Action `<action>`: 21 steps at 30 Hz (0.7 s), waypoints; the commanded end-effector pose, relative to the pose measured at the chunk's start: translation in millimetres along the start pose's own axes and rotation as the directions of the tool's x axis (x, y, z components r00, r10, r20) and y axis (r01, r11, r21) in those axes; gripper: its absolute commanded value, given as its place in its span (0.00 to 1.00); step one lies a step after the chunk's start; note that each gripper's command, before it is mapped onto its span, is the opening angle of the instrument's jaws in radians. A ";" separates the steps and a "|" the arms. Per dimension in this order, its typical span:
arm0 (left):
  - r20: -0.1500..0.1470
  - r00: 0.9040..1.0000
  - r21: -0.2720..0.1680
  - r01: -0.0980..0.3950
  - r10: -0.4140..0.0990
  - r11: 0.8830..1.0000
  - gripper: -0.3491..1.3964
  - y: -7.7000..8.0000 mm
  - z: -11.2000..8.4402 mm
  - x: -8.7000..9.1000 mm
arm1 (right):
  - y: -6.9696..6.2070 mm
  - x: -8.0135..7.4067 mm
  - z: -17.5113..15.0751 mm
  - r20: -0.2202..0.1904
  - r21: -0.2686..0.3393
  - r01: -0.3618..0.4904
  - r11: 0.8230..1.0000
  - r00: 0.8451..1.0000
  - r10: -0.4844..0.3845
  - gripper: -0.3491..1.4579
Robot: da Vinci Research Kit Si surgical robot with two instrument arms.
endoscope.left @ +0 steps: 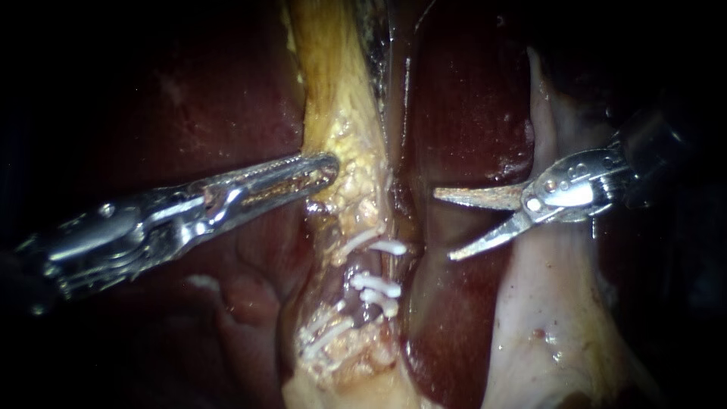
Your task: Go to the cutting position right tube
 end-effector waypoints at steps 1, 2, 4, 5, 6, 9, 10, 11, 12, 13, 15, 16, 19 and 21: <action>0.000 1.000 0.000 0.000 0.000 1.000 0.00 0.0 0.0 0.0 | 0.0 0.0 0.0 0.000 0.000 0.000 1.000 1.000 0.000 0.99; 0.000 1.000 0.000 0.000 0.000 1.000 0.00 0.0 0.0 0.0 | 0.0 0.0 0.0 0.000 0.000 0.000 1.000 1.000 0.000 0.99; 0.000 1.000 0.001 0.000 0.000 1.000 0.00 -0.1 -0.2 0.0 | -0.1 0.0 0.1 -0.001 0.002 0.001 1.000 1.000 -0.001 0.99; -0.001 1.000 0.002 0.000 0.000 1.000 0.00 -0.1 -0.4 -0.1 | -0.2 -0.1 0.3 -0.003 0.010 0.002 1.000 1.000 -0.002 0.99; -0.001 1.000 0.003 0.000 0.000 1.000 0.00 0.0 -0.6 -0.1 | -0.3 -0.2 0.5 -0.005 0.018 0.003 1.000 1.000 -0.003 0.99; -0.006 1.000 0.010 0.001 -0.001 1.000 0.00 0.2 -1.8 -0.6 | -1.1 -1.1 1.6 -0.016 0.050 -0.040 0.998 0.999 0.040 0.99; -0.005 1.000 0.005 0.001 -0.001 1.000 0.00 0.2 -2.3 -0.8 | -1.4 -1.5 2.1 -0.015 0.065 -0.076 0.995 0.997 0.078 0.99; -0.006 1.000 0.004 0.002 -0.002 1.000 0.00 0.3 -2.8 -0.9 | -1.8 -2.0 2.9 -0.013 0.082 -0.100 0.992 0.995 0.101 0.99; -0.008 1.000 -0.001 0.003 -0.003 1.000 0.00 0.4 -3.5 -1.1 | -2.1 -2.4 3.5 -0.013 0.092 -0.124 0.988 0.992 0.126 0.99; -0.004 1.000 -0.006 0.003 -0.003 1.000 0.00 0.5 -4.1 -1.3 | -2.3 -2.8 4.1 -0.006 0.106 -0.147 0.983 0.989 0.149 0.99; 0.004 1.000 -0.008 0.005 -0.005 1.000 0.00 0.7 -5.6 -1.6 | -2.9 -3.8 5.5 0.015 0.129 -0.220 0.967 0.975 0.220 0.99; 0.010 1.000 -0.009 0.006 -0.006 1.000 0.00 0.7 -6.1 -1.8 | -3.1 -4.2 6.1 0.030 0.138 -0.242 0.960 0.970 0.241 0.99; 0.025 1.000 -0.014 0.009 -0.009 1.000 0.00 0.8 -7.8 -2.3 | -3.7 -5.7 7.7 0.076 0.151 -0.326 0.933 0.945 0.318 0.98; 0.033 0.999 -0.016 0.012 -0.012 1.000 0.00 0.8 -8.8 -2.6 | -3.9 -6.7 8.4 0.095 0.161 -0.370 0.915 0.929 0.359 0.98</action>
